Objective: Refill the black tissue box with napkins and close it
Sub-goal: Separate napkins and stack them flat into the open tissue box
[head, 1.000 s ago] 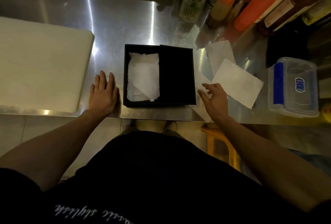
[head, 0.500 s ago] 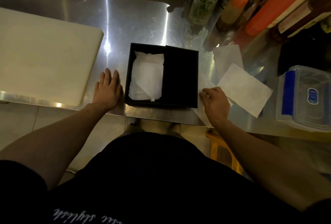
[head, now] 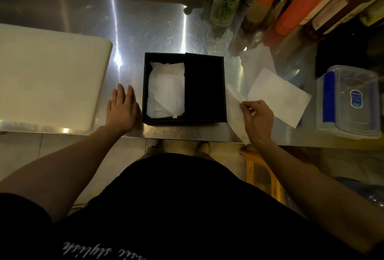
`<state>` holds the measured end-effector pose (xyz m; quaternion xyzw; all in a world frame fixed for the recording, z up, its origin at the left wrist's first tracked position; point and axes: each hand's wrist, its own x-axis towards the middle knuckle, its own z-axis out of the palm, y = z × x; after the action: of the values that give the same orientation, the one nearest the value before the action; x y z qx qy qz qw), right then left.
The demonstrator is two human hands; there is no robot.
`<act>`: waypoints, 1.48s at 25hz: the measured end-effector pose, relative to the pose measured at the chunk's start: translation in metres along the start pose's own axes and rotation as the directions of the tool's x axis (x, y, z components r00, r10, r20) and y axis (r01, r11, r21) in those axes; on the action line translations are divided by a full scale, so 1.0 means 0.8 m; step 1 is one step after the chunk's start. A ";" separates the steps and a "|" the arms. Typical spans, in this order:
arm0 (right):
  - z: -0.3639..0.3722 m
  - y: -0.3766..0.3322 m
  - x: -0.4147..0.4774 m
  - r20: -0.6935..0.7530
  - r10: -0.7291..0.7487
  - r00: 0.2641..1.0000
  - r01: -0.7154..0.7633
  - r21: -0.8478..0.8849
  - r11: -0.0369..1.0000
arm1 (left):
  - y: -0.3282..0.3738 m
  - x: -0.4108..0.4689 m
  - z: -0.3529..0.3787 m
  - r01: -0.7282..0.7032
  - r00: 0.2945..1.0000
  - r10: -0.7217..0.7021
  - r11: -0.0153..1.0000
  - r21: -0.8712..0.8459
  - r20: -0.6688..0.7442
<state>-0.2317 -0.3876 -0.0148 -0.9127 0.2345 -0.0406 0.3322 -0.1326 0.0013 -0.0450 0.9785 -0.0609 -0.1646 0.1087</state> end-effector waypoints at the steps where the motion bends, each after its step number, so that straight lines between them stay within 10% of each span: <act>1: -0.003 -0.003 -0.001 -0.029 -0.004 1.000 0.004 0.012 1.000 | 0.001 -0.001 0.000 0.005 1.000 -0.005 1.000 -0.011 0.000; 11: -0.045 -0.104 -0.006 -0.322 -0.197 0.926 0.259 0.162 0.952 | -0.002 -0.001 -0.002 -0.019 0.998 0.019 1.000 -0.004 -0.053; 23: 0.023 -0.258 -0.038 -0.188 -0.101 0.977 0.155 0.300 0.941 | -0.046 0.015 -0.009 -0.240 0.959 0.257 0.962 0.133 -0.124; 37: 0.143 -0.268 -0.019 0.116 0.001 0.993 0.024 -0.222 0.975 | -0.055 0.017 -0.011 -0.257 0.956 0.255 0.966 0.012 -0.147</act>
<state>-0.1327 -0.1696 0.0317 -0.9463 0.2128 0.0367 0.2405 -0.1137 0.0432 -0.0515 0.9714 -0.1782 -0.0766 0.1367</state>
